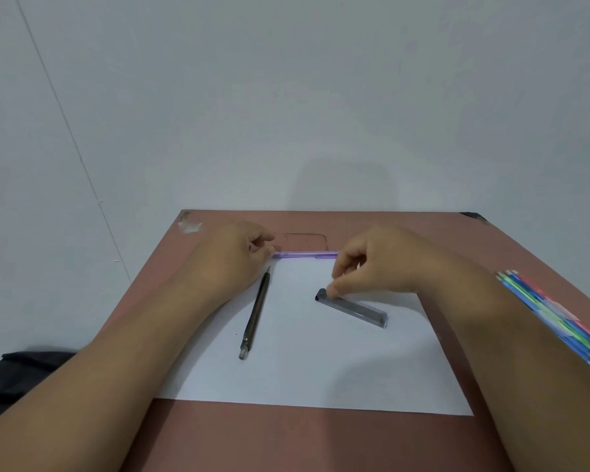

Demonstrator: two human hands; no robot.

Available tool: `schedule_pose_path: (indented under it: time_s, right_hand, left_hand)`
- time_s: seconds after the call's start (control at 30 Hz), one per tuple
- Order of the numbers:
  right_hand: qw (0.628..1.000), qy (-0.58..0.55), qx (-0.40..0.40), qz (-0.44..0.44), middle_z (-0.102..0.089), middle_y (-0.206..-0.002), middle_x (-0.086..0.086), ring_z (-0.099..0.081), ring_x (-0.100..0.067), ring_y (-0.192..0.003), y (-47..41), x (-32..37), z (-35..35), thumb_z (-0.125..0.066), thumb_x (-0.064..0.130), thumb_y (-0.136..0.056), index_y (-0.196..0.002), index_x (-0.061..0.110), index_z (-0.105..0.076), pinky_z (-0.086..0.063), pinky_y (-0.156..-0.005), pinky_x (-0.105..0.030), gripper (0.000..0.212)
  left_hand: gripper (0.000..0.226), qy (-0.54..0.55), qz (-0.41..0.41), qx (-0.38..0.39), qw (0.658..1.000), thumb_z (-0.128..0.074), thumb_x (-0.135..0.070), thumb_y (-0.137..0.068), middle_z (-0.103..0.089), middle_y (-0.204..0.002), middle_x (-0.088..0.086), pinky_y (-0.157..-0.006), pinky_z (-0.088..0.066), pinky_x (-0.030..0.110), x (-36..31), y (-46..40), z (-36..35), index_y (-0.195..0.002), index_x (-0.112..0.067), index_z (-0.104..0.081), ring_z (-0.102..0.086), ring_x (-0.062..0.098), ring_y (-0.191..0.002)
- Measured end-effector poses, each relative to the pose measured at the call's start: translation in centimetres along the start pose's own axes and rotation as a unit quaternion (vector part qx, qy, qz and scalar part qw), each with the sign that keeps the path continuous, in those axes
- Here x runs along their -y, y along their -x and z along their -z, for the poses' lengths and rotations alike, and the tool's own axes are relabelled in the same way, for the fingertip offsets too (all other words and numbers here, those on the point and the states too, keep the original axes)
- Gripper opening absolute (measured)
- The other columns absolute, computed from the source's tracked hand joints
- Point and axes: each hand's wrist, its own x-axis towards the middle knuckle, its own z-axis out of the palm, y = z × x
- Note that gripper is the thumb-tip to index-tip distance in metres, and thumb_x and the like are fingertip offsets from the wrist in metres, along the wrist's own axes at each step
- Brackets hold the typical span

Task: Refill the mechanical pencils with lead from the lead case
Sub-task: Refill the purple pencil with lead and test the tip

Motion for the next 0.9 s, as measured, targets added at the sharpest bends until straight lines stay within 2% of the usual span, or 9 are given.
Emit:
schedule_pose_path:
  time_s: [0.17,0.27,0.37,0.47,0.57,0.67,0.77,0.8,0.9]
  right_hand:
    - [0.999,0.014,0.045,-0.008,-0.07,-0.08,0.024,-0.064,0.001,-0.077,0.4,0.4,-0.2,-0.089,0.052,-0.061,-0.08,0.036,-0.076,-0.055,-0.077,-0.029,0.028]
    - [0.998,0.003,0.054,0.011,-0.07,-0.078,0.023,-0.063,0.002,-0.071,0.4,0.3,-0.4,-0.087,0.043,-0.068,-0.079,0.033,-0.077,-0.054,-0.071,-0.025,0.017]
    - [0.998,-0.024,0.042,0.032,-0.07,-0.074,0.022,-0.059,0.005,-0.063,0.4,0.2,-0.5,-0.083,0.036,-0.075,-0.08,0.031,-0.077,-0.044,-0.061,-0.016,0.009]
    - [0.996,-0.074,-0.018,0.04,-0.066,-0.07,0.023,-0.056,0.004,-0.061,0.2,0.0,-0.7,-0.082,0.034,-0.077,-0.081,0.032,-0.076,-0.041,-0.059,-0.012,0.008]
    - [0.981,-0.178,-0.061,0.053,-0.069,-0.07,0.015,-0.057,0.001,-0.062,0.2,0.2,-0.7,-0.082,0.025,-0.078,-0.082,0.027,-0.077,-0.047,-0.066,-0.018,0.007]
    - [0.964,-0.244,-0.076,0.072,-0.07,-0.072,0.004,-0.058,-0.003,-0.064,0.5,0.7,-0.8,-0.082,0.019,-0.079,-0.084,0.023,-0.077,-0.049,-0.066,-0.022,0.008]
    - [0.955,-0.268,-0.098,0.085,-0.073,-0.081,-0.01,-0.059,-0.008,-0.067,0.6,1.2,-1.0,-0.082,0.017,-0.08,-0.084,0.021,-0.078,-0.05,-0.069,-0.027,0.008]
    - [0.952,-0.274,-0.102,0.088,-0.073,-0.08,-0.01,-0.059,-0.009,-0.066,0.6,1.3,-1.1,-0.082,0.017,-0.08,-0.084,0.021,-0.078,-0.05,-0.068,-0.027,0.007]
    - [0.948,-0.288,-0.102,0.09,-0.072,-0.075,-0.006,-0.06,-0.01,-0.066,0.6,1.4,-1.1,-0.082,0.019,-0.082,-0.085,0.022,-0.078,-0.05,-0.066,-0.024,0.006]
  left_hand:
    - [0.027,-0.039,0.026,0.019,0.999,-0.061,-0.026,-0.096,-0.068,-0.118,-0.01,-0.087,-0.045,0.025,0.4,0.1,0.2,-0.121,-0.022,-0.07,-0.062,0.01,-0.104]
    - [0.024,-0.048,0.034,0.026,0.998,-0.06,-0.024,-0.095,-0.069,-0.114,-0.009,-0.082,-0.043,0.024,0.5,0.2,0.4,-0.116,-0.024,-0.071,-0.063,0.013,-0.104]
    - [0.021,-0.038,0.032,0.011,0.999,-0.061,-0.029,-0.096,-0.068,-0.112,-0.014,-0.085,-0.047,0.027,-0.2,0.7,0.7,-0.114,-0.029,-0.071,-0.062,0.007,-0.101]
    - [0.011,0.027,-0.014,-0.018,0.999,-0.067,-0.038,-0.094,-0.071,-0.097,-0.023,-0.08,-0.051,0.019,-1.1,1.3,1.4,-0.1,-0.036,-0.075,-0.063,-0.004,-0.09]
    - [0.016,0.099,-0.076,-0.006,0.992,-0.074,-0.04,-0.088,-0.071,-0.095,-0.025,-0.072,-0.044,0.006,-2.6,2.2,2.0,-0.104,-0.041,-0.074,-0.062,-0.008,-0.09]
    - [0.017,0.15,-0.099,0.032,0.983,-0.073,-0.041,-0.085,-0.073,-0.091,-0.021,-0.072,-0.045,0.01,-3.8,2.9,2.1,-0.103,-0.042,-0.074,-0.065,-0.003,-0.085]
    - [0.017,0.233,-0.091,0.053,0.967,-0.07,-0.042,-0.084,-0.077,-0.09,-0.013,-0.078,-0.054,0.034,-4.1,3.0,2.0,-0.1,-0.042,-0.078,-0.068,0.02,-0.088]
    - [0.017,0.254,-0.086,0.052,0.962,-0.07,-0.042,-0.083,-0.077,-0.091,-0.011,-0.083,-0.053,0.037,-4.3,3.1,2.1,-0.098,-0.041,-0.078,-0.069,0.024,-0.092]
    - [0.012,0.272,-0.074,0.04,0.959,-0.072,-0.037,-0.084,-0.077,-0.09,-0.014,-0.08,-0.054,0.025,-4.3,3.1,2.2,-0.093,-0.037,-0.079,-0.071,0.014,-0.091]
